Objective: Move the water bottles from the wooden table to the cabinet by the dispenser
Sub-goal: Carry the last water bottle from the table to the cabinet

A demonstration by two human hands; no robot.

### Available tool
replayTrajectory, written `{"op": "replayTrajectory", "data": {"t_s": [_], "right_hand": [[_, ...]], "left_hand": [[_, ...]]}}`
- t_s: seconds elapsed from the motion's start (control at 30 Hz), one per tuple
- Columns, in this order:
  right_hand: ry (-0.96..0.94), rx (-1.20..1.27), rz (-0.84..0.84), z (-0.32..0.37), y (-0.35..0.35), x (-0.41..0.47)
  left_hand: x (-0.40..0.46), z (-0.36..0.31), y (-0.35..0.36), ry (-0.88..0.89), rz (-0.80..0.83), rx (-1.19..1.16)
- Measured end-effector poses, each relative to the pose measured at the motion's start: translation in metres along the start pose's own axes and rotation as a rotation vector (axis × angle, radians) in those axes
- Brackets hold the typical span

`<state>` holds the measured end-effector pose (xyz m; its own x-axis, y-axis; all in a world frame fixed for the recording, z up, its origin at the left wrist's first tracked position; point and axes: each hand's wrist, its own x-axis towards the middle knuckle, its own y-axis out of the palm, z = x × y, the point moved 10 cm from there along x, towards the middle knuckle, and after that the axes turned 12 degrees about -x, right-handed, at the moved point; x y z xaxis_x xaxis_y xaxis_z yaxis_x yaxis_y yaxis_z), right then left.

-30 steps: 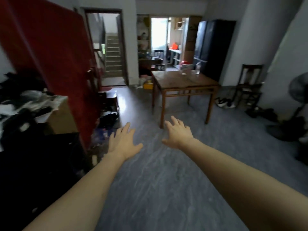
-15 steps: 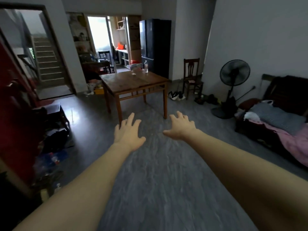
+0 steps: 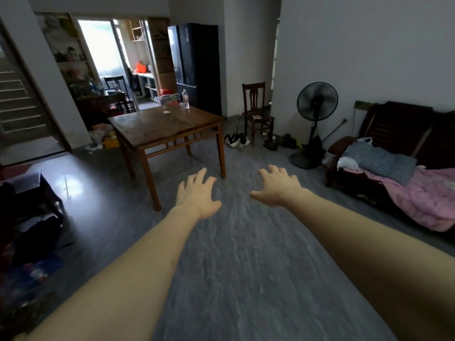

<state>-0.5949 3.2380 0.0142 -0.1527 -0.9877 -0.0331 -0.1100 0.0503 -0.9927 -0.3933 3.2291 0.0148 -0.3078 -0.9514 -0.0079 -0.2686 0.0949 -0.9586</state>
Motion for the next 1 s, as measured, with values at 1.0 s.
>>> {"op": "replayTrajectory", "data": {"t_s": [1.0], "right_hand": [[0.158,0.094,0.035,-0.138,0.004,0.572]], "left_hand": [[0.609,-0.017,-0.006,0.161,0.074,0.106]]}}
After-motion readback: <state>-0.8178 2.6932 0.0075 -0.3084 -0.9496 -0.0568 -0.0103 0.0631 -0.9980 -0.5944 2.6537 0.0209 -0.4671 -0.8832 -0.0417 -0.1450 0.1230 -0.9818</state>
